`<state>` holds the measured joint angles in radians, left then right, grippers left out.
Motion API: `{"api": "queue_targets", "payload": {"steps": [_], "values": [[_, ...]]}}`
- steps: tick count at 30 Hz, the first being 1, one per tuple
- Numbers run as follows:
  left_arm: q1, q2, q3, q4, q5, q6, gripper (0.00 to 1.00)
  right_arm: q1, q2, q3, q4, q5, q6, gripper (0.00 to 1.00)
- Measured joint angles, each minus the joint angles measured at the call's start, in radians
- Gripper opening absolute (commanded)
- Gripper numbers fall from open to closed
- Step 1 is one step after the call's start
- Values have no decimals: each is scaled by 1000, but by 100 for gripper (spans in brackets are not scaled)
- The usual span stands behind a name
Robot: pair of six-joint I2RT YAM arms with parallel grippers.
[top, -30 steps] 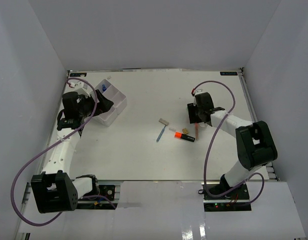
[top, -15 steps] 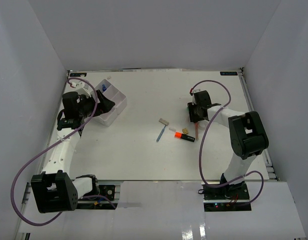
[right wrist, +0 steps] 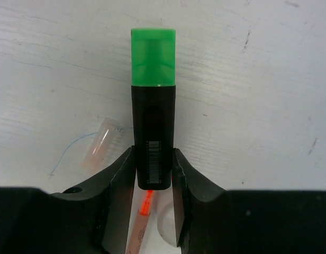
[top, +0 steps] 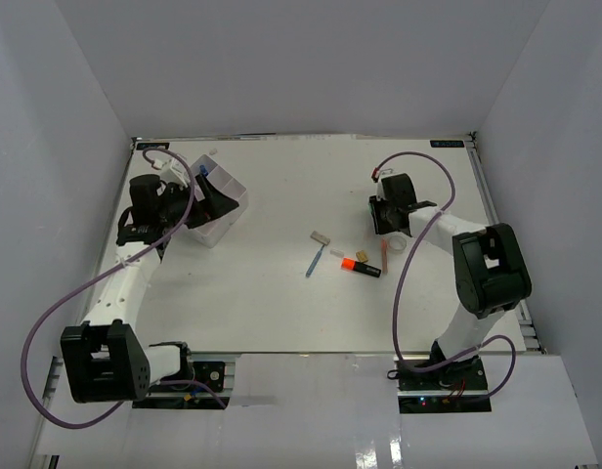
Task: Sort the stationery into containers
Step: Pick up the pen from the center of the board.
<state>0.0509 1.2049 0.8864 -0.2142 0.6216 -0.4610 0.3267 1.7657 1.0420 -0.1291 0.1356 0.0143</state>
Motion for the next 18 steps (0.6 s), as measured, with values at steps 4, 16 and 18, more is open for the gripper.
{"api": "queue_targets", "payload": {"steps": [4,16,18], "values": [[-90,-1,32,-2,17,-39,98,45,-151,-58,36,0,-24,13],[-383,4,130,-3,-116,-138,94,445,-516,-200,286,-55,-75,14],[-417,14,147,-2,-148,-148,92,481,-527,-208,314,-62,-78,14]]}}
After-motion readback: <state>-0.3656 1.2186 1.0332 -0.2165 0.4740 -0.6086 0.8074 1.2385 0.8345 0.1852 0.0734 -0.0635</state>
